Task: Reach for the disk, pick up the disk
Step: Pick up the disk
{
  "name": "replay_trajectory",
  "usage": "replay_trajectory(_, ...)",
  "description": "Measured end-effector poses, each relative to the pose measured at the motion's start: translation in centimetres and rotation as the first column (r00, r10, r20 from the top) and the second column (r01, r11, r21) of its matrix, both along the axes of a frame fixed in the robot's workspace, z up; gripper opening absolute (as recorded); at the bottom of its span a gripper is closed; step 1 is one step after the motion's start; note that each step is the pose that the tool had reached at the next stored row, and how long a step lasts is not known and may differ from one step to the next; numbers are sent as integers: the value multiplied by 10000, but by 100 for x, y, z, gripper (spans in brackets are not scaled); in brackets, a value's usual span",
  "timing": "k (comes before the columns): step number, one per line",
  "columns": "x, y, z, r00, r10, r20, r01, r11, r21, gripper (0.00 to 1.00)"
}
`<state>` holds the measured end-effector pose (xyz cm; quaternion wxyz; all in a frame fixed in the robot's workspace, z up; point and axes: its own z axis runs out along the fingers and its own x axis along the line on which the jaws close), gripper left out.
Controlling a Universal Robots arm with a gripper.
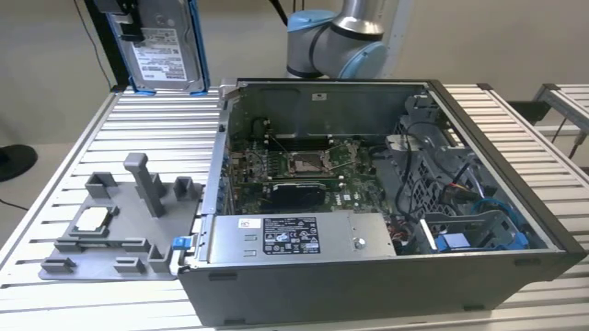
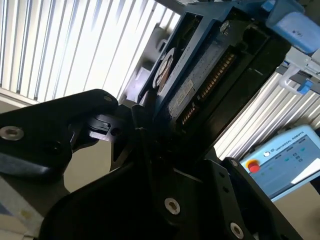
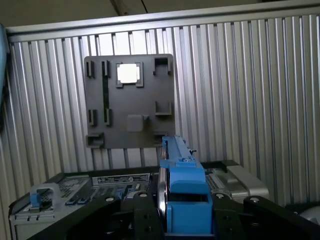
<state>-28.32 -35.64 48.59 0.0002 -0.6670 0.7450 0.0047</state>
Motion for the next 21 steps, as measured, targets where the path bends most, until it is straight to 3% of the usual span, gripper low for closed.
replay_trajectory(21,672,0,-14,10000,1,0,-1,10000,0,0)
